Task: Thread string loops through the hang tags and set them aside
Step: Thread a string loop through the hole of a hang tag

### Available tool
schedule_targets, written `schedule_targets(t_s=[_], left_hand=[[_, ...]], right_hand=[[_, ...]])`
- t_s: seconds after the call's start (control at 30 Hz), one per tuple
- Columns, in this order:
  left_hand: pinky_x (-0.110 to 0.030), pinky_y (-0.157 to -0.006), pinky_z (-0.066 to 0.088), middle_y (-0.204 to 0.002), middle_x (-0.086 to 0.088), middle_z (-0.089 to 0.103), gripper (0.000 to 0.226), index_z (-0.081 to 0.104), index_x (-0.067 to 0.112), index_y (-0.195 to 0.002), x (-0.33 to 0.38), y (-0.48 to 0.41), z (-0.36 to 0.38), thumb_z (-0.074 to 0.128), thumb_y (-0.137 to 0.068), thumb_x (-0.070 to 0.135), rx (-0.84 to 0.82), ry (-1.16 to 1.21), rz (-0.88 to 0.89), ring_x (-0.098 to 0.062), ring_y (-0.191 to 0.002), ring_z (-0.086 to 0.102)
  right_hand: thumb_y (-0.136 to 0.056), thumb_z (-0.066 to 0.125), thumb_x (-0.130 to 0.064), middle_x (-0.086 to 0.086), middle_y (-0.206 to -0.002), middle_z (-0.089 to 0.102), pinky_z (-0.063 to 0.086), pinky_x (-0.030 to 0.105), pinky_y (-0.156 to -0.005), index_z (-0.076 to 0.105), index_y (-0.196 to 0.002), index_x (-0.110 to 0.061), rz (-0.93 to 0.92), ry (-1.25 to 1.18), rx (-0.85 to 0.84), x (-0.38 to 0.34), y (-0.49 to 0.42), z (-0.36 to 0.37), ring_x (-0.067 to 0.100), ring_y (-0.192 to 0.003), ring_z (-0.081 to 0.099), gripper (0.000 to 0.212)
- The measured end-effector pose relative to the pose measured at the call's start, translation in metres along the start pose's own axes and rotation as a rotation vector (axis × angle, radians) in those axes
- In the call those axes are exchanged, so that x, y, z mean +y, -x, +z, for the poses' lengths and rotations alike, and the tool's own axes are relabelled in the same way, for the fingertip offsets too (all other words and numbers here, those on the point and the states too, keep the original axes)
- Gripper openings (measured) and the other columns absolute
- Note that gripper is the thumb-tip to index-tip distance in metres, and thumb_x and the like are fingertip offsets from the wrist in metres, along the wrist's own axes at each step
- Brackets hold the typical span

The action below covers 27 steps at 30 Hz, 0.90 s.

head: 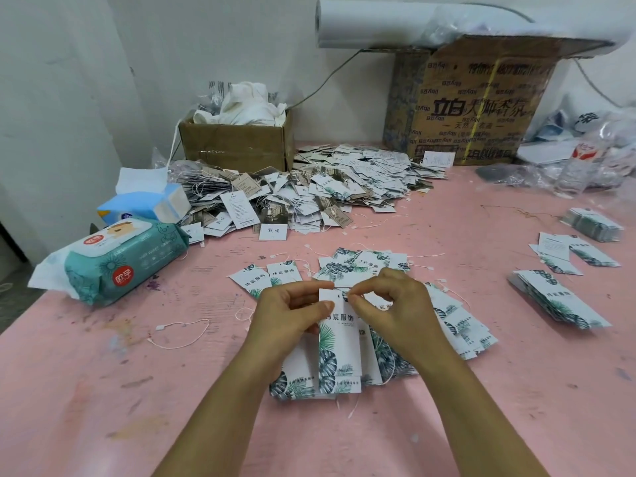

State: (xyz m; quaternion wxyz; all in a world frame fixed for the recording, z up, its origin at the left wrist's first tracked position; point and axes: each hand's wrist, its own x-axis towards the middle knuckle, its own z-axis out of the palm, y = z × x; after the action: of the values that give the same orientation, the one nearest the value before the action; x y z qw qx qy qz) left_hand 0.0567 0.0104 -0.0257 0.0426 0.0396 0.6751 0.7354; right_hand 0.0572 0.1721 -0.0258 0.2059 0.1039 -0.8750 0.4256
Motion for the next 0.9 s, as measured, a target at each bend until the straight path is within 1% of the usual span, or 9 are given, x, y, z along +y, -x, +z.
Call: schedule_targets(t_s=[0.17,0.27,0.37,0.4,0.47,0.57,0.67,0.8,0.9], left_hand=[[-0.016,-0.05,0.045,-0.066,0.001,0.067,0.029,0.074,0.022,-0.085,-0.0001,0.0006,0.0006,0.068,-0.077,-0.006,-0.032,-0.027,0.007,-0.004,-0.056,0.056],[-0.017,-0.052,0.047,-0.062,0.005,0.067,0.027,0.073,0.022,-0.086,-0.0002,0.0011,0.0005,0.069,-0.077,-0.003,-0.065,-0.056,0.007,-0.005,-0.055,0.056],[-0.018,-0.052,0.047,-0.074,-0.002,0.071,0.02,0.074,0.019,-0.088,0.0009,0.0005,-0.0002,0.063,-0.083,0.004,-0.078,-0.001,0.002,-0.008,-0.059,0.059],[-0.017,-0.051,0.047,-0.076,-0.003,0.072,0.02,0.073,0.017,-0.089,0.0013,0.0002,-0.0009,0.058,-0.086,0.004,-0.086,0.036,-0.003,-0.008,-0.06,0.06],[-0.017,-0.051,0.048,-0.076,-0.003,0.071,0.024,0.072,0.014,-0.091,0.0017,0.0,-0.0025,0.052,-0.089,0.0,-0.102,0.086,-0.008,-0.008,-0.063,0.062],[-0.018,-0.051,0.049,-0.078,-0.003,0.073,0.024,0.07,0.01,-0.089,0.0012,0.0006,-0.0031,0.056,-0.084,-0.008,-0.102,0.093,-0.006,-0.009,-0.065,0.065],[-0.018,-0.051,0.049,-0.074,-0.006,0.071,0.02,0.069,0.008,-0.083,-0.0003,0.0,-0.0024,0.061,-0.079,-0.01,-0.089,0.084,-0.001,-0.009,-0.061,0.064],[-0.023,-0.061,0.056,-0.073,-0.008,0.07,0.017,0.068,0.005,-0.083,-0.0031,-0.0025,-0.004,0.063,-0.077,-0.01,-0.081,0.087,0.006,-0.014,-0.067,0.067],[-0.024,-0.066,0.057,-0.075,-0.01,0.07,0.017,0.067,0.004,-0.084,-0.0034,-0.0033,-0.0037,0.064,-0.077,-0.011,-0.07,0.069,0.017,-0.017,-0.07,0.067]], right_hand=[[-0.076,0.072,-0.012,-0.011,-0.063,0.042,0.031,0.027,-0.061,0.073,-0.076,-0.015,-0.065,0.073,-0.03,-0.002,0.0008,0.0032,0.001,-0.066,0.041,0.004],[-0.077,0.071,-0.011,-0.014,-0.063,0.04,0.034,0.029,-0.061,0.073,-0.077,-0.013,-0.086,0.092,-0.037,-0.0035,0.0013,0.0045,0.0,-0.066,0.04,0.002],[-0.077,0.071,-0.008,-0.014,-0.061,0.039,0.032,0.02,-0.059,0.072,-0.075,-0.013,-0.095,0.069,-0.038,-0.004,0.0005,0.0027,0.001,-0.062,0.041,0.005],[-0.077,0.07,-0.006,-0.013,-0.061,0.039,0.03,0.015,-0.058,0.072,-0.075,-0.013,-0.083,0.035,-0.035,-0.0042,0.0001,0.0018,0.002,-0.061,0.042,0.008],[-0.076,0.07,-0.002,-0.012,-0.059,0.04,0.031,0.013,-0.057,0.072,-0.074,-0.013,-0.058,-0.048,-0.028,-0.005,-0.0005,0.0002,0.002,-0.06,0.044,0.01],[-0.074,0.072,-0.001,-0.011,-0.058,0.04,0.03,0.011,-0.055,0.072,-0.072,-0.01,-0.051,-0.1,-0.038,-0.0077,-0.0004,0.0009,0.0,-0.058,0.043,0.01],[-0.074,0.072,0.001,-0.011,-0.058,0.041,0.03,0.011,-0.054,0.072,-0.073,-0.009,-0.051,-0.135,-0.061,-0.0082,0.0002,0.0022,0.0,-0.058,0.044,0.009],[-0.075,0.071,0.001,-0.011,-0.059,0.043,0.031,0.009,-0.055,0.072,-0.074,-0.009,-0.07,-0.166,-0.084,-0.0082,0.0003,0.0032,-0.001,-0.058,0.045,0.011],[-0.076,0.071,0.001,-0.01,-0.06,0.046,0.032,0.009,-0.055,0.072,-0.076,-0.009,-0.08,-0.186,-0.104,-0.007,0.0004,0.0038,-0.002,-0.057,0.046,0.011]])
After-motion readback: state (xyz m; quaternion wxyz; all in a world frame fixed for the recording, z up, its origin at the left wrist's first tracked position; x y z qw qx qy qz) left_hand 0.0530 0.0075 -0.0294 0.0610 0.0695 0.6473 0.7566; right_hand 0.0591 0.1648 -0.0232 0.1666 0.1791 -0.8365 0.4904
